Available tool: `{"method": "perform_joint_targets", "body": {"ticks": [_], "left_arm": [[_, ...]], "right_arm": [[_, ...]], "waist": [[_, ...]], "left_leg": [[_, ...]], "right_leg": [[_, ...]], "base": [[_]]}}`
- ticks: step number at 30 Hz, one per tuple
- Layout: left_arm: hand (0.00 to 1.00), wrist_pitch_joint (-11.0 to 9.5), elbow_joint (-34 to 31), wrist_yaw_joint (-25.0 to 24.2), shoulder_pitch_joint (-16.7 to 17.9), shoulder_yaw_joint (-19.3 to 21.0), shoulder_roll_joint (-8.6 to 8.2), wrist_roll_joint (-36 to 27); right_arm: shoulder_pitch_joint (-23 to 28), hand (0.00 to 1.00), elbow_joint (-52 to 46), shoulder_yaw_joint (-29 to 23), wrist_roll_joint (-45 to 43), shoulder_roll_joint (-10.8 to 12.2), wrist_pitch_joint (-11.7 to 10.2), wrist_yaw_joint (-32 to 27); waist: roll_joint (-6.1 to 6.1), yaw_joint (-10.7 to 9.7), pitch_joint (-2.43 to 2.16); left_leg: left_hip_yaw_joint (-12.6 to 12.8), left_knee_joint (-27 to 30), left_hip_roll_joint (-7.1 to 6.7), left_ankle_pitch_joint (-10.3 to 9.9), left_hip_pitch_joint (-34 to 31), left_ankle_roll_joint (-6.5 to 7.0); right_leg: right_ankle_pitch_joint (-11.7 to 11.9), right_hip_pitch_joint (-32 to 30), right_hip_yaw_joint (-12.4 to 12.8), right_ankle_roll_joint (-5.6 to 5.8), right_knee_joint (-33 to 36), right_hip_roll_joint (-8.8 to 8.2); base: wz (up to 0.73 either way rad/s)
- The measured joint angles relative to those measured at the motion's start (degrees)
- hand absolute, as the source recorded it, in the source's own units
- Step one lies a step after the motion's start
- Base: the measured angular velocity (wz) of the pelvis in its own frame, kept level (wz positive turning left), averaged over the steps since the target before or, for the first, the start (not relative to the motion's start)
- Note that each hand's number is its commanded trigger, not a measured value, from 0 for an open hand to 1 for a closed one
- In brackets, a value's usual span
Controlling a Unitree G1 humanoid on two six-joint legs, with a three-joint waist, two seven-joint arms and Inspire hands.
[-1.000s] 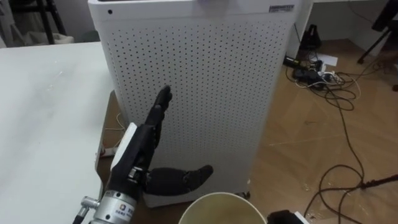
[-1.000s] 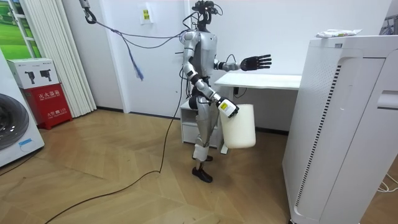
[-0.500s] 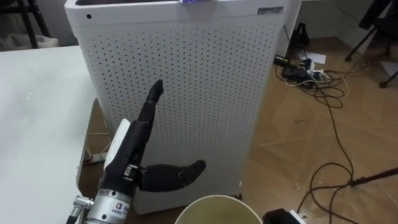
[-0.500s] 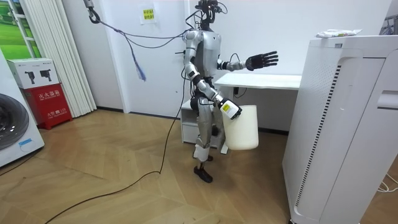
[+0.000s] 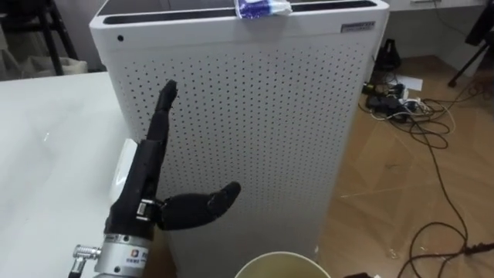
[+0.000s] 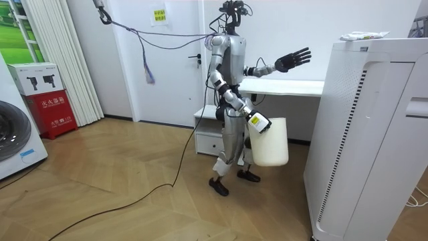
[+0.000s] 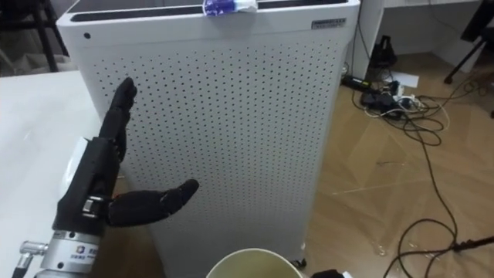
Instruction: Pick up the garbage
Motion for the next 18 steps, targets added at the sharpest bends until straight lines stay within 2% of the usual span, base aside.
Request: {"method": "perform_joint_targets", "body": {"ticks": [2,3,4,5,6,7,8,10,11,12,13,14,15,16,17,18], "left_arm": [[0.00,-0.21,-0.27,-0.07,-0.03,-0.05,0.03,0.72],[0.00,-0.34,-0.88,-0.07,-0.02,-0.08,-0.02,0.89],[0.00,-0.44,-1.60,-0.06,-0.15,-0.10,-0.08,1.25],[0.00,-0.50,-1.79,-0.05,-0.17,-0.11,-0.12,1.33],[0.00,-0.57,-1.80,0.01,-0.16,0.02,-0.05,1.49],[0.00,-0.65,-1.80,0.27,-0.18,0.41,-0.05,1.98],[0.00,-0.75,-1.80,0.48,-0.21,0.68,-0.13,2.46],[0.00,-0.94,-1.97,1.99,-0.36,1.81,-0.05,4.32],[0.00,-0.96,-2.17,2.52,-0.42,2.17,-0.01,5.02],[0.00,-0.97,-2.70,3.98,-0.50,2.68,0.21,6.85],[0.00,-1.07,-3.07,5.29,-0.81,3.26,0.27,8.24],[0.00,-1.08,-3.05,5.95,-1.04,3.37,0.25,8.74],[0.00,-1.10,-3.08,7.10,-1.60,3.35,0.24,9.99],[0.00,-1.28,-3.39,8.03,-1.90,3.33,0.53,11.27],[0.00,-1.90,-3.73,8.59,-1.30,3.15,0.69,11.95],[0.00,-2.37,-4.21,9.13,0.21,2.93,0.35,13.47]], "right_arm": [[0.03,1.00,-0.21,0.05,-0.01,0.26,0.01,-0.07],[0.05,1.00,-0.44,0.14,-0.01,0.27,0.01,-0.12],[0.06,1.00,-0.90,0.34,0.02,-0.06,0.01,-0.03],[0.07,1.00,-1.21,0.37,-0.02,-0.28,0.01,-0.03],[0.09,1.00,-1.53,0.56,-0.15,-0.35,0.01,-0.22],[0.15,1.00,-1.97,0.73,-1.07,-0.23,0.01,-0.40],[0.16,1.00,-2.29,0.88,-1.32,-0.23,0.01,-0.45],[0.16,1.00,-3.85,1.76,-1.34,-0.11,0.01,-0.98],[0.20,1.00,-4.29,1.77,-1.34,-0.07,0.01,-0.97],[0.65,1.00,-5.85,1.73,-1.37,-0.11,0.01,-0.96],[1.22,1.00,-7.93,1.69,-1.37,-0.14,-0.01,-0.98],[1.47,1.00,-8.59,1.69,-1.35,-0.18,-0.03,-0.91],[1.59,1.00,-8.81,1.71,-1.36,-0.26,-0.22,-0.71],[1.67,1.00,-8.79,1.85,-1.49,-0.24,-0.23,-0.62],[1.68,1.00,-8.79,1.85,-1.71,-0.21,-0.23,-0.58],[2.00,1.00,-8.74,1.69,-1.88,-0.55,-0.23,-0.63]], "waist": [[-0.16,-0.07,-0.13],[-0.78,-0.14,-0.36],[-1.54,-0.11,-0.35],[-1.65,-0.12,-0.28],[-1.83,0.10,-0.16],[-2.07,0.10,-0.06],[-1.95,0.06,-0.07],[-0.74,0.25,0.24],[-0.48,0.05,0.25],[0.02,-0.11,0.30],[0.60,-0.34,0.63],[0.98,-0.47,0.70],[1.49,-0.33,0.79],[1.29,-0.48,0.72],[1.03,-0.63,0.67],[1.59,-1.21,0.38]], "left_leg": [[0.00,1.38,-0.85,-2.17,0.05,0.45],[0.23,1.55,-1.48,-3.47,0.38,1.06],[0.59,1.83,-2.61,-4.55,0.93,1.74],[1.10,2.30,-2.81,-5.05,1.32,1.82],[1.69,3.50,-3.37,-6.23,2.39,2.09],[2.14,4.71,-3.90,-8.04,3.62,2.37],[2.33,5.28,-3.96,-8.89,4.10,2.48],[2.56,5.37,-3.74,-10.75,6.26,2.83],[2.47,5.10,-3.69,-10.98,6.54,2.97],[2.38,4.42,-3.62,-11.17,6.96,3.14],[2.38,3.70,-3.34,-11.28,7.24,3.15],[2.30,3.13,-3.22,-11.22,7.47,3.13],[2.23,2.19,-2.78,-11.17,8.12,3.03],[2.29,1.04,-2.84,-11.16,8.95,2.82],[2.28,0.65,-2.97,-11.25,9.29,2.65],[0.72,0.01,-2.80,-11.35,9.59,2.02]], "right_leg": [[-1.34,0.84,0.49,0.89,0.59,-0.53],[-2.12,1.44,0.74,1.47,1.46,-1.62],[-2.89,1.23,0.55,2.10,4.03,-3.22],[-2.96,0.57,0.54,2.22,6.46,-3.93],[-2.55,-1.26,1.03,2.45,12.91,-5.54],[-1.50,-3.16,2.37,2.48,18.55,-6.43],[-0.50,-4.11,3.00,2.50,21.20,-6.61],[4.96,-6.27,3.96,1.98,27.10,-6.85],[6.14,-6.80,3.97,2.08,27.85,-6.85],[5.69,-7.94,3.82,2.41,27.85,-6.94],[2.84,-9.52,3.91,2.48,25.88,-6.22],[1.83,-10.16,3.90,2.31,23.98,-5.40],[1.16,-10.95,3.65,2.12,17.46,-3.89],[1.92,-10.80,3.25,1.79,9.30,-2.87],[4.00,-10.67,2.69,1.78,5.39,-2.18],[6.99,-10.11,1.99,1.23,3.02,-1.21]], "base": [[0.00],[0.06],[0.06],[0.04],[-0.03],[-0.09],[-0.16],[-0.15],[-0.09],[-0.09],[-0.06],[0.00],[0.05],[0.04],[0.19],[0.26]]}}
